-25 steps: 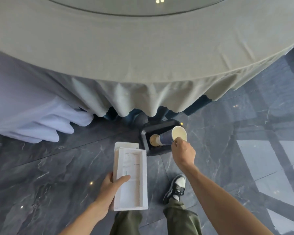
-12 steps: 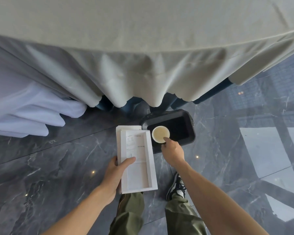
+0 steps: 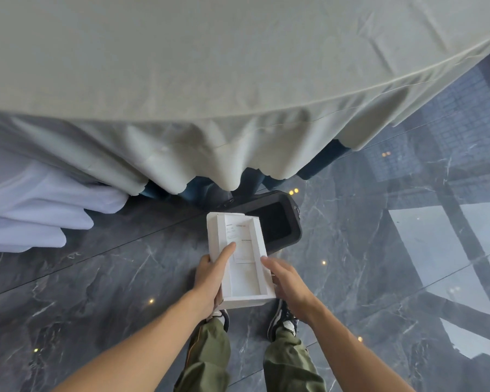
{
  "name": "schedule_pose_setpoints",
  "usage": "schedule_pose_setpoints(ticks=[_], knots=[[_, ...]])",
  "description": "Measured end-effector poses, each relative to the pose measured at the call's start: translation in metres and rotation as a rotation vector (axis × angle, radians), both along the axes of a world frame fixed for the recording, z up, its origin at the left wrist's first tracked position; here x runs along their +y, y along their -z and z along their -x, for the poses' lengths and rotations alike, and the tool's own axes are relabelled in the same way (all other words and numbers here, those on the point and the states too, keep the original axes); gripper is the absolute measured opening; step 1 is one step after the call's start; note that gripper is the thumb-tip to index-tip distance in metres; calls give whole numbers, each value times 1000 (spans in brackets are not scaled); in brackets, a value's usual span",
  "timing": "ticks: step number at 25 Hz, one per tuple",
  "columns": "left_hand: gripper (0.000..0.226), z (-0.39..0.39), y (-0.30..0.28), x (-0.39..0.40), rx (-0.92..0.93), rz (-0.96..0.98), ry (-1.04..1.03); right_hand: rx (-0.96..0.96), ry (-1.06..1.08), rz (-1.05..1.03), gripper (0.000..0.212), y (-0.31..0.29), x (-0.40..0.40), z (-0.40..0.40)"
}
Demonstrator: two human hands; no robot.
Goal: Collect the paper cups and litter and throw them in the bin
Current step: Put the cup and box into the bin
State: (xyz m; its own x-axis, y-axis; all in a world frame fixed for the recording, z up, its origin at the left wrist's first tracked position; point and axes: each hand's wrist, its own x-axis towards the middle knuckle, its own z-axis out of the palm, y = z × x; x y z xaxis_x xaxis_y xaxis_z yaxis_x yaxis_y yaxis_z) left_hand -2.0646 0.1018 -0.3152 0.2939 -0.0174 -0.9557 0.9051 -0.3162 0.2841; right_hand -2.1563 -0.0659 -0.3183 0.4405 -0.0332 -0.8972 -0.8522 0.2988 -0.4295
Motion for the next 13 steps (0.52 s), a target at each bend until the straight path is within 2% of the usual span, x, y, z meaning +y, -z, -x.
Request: schedule_pose_setpoints(ticks=[3, 8, 13], knots=[[84, 4, 19, -26, 81, -26, 75, 8, 0, 61, 28, 10, -23, 12], [74, 2, 49, -48, 120, 21, 152, 163, 13, 236, 31, 37, -48, 4], [35, -6, 74, -54, 70, -19, 58, 213, 99, 356, 34, 55, -62, -20]])
